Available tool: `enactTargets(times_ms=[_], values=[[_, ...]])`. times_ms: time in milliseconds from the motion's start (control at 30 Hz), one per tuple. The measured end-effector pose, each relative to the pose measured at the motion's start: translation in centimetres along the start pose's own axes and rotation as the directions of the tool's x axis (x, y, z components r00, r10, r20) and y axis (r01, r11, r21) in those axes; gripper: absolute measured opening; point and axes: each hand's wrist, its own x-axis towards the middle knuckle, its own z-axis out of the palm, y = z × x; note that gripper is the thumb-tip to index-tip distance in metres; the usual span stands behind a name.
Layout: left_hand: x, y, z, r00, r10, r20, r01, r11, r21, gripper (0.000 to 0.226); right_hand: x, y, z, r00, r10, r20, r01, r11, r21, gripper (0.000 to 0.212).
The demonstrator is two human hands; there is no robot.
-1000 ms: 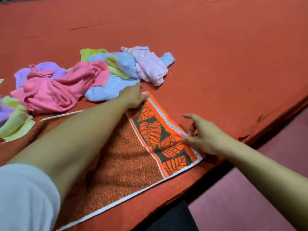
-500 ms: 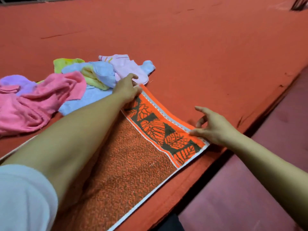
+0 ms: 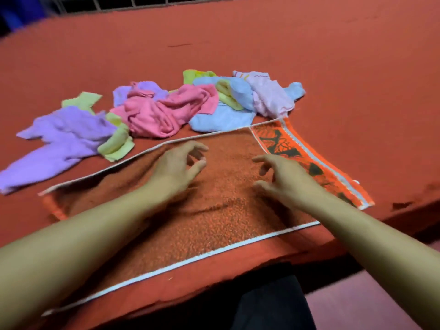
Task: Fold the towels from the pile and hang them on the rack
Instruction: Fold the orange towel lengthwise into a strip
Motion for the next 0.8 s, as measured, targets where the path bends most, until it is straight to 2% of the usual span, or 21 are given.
enactTargets(times_ms=[133,267,367,433,500,533,633,667,733,800], values=[[-7.8,-6.5,-7.8,0.975,-0.163,-0.152,0.194,0.957,0.216,0.028,3.6,-6.7,5.5,0.987,-0.15,0.065,0.145,0.987,0.073,0.054],[-12.2,-12.7,-14.4,0.893,-0.276,-0.355,0.387,0.874,0.294,0.037,6.5,-13.5,10.4,0.954,-0.269,0.132,0.252,0.959,0.13,0.051],[-13.1,-16.5,-16.7,0.822,-0.418,-0.386,0.547,0.768,0.334,0.057,7.1,-17.8,12.8,0.929,-0.328,0.172,0.297,0.937,0.181,0.05],[-12.7,-18.3,-17.7,0.775,-0.535,-0.336,0.621,0.744,0.248,0.061,6.5,-20.1,13.9,0.903,-0.372,0.217,0.322,0.918,0.234,0.05],[-11.9,-19.8,-18.3,0.776,-0.596,-0.207,0.619,0.783,0.068,0.052,5.2,-21.8,14.7,0.84,-0.446,0.308,0.351,0.881,0.317,0.05],[-11.4,-20.3,-18.7,0.791,-0.587,-0.172,0.601,0.798,0.042,0.046,4.2,-22.5,15.0,0.793,-0.486,0.367,0.368,0.863,0.347,0.05],[-9.1,-21.5,-20.1,0.821,-0.518,-0.241,0.542,0.839,0.045,0.031,1.4,-24.4,16.3,0.639,-0.565,0.522,0.467,0.824,0.32,0.062],[-8.2,-21.9,-20.7,0.82,-0.502,-0.274,0.526,0.85,0.019,0.03,0.8,-24.8,16.7,0.62,-0.572,0.538,0.514,0.813,0.272,0.065],[-6.3,-22.5,-21.8,0.797,-0.497,-0.344,0.504,0.86,-0.076,0.034,0.4,-25.3,17.4,0.642,-0.565,0.517,0.552,0.81,0.2,0.066],[-5.2,-23.1,-22.1,0.772,-0.491,-0.404,0.499,0.862,-0.094,0.035,0.4,-25.4,17.7,0.658,-0.567,0.496,0.549,0.812,0.2,0.061]])
